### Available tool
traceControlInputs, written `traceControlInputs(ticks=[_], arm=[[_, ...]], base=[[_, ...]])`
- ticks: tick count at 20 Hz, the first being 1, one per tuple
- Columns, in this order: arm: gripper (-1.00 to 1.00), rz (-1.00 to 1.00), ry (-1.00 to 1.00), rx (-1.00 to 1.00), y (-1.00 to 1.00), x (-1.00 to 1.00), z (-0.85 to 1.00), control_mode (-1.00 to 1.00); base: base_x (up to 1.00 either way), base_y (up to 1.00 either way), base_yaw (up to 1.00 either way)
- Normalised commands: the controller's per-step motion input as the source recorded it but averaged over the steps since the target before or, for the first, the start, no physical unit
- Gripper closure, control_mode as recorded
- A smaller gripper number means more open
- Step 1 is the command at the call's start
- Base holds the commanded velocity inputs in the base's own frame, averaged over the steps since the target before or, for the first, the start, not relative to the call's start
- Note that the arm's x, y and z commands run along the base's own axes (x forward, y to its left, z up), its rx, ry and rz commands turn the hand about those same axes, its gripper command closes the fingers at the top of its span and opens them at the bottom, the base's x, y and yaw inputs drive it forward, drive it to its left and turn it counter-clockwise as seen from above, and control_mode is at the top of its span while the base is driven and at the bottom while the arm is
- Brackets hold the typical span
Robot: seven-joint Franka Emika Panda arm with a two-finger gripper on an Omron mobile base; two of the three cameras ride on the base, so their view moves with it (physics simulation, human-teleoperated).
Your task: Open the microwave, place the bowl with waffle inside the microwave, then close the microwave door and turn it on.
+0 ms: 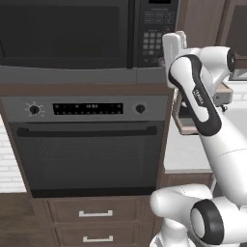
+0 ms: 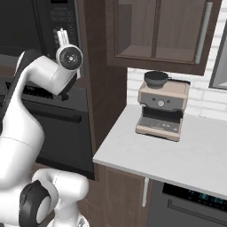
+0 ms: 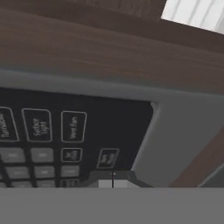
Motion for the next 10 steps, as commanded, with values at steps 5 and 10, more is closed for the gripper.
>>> traceControlInputs(ticks=[5, 10], arm=[[1.0, 0.0, 0.0, -0.01, 0.04, 0.51, -0.24, -1.0], [1.0, 0.0, 0.0, -0.01, 0.2, 0.45, -0.06, -1.0]], base=[[0.0, 0.0, 0.0], [0.0, 0.0, 0.0]])
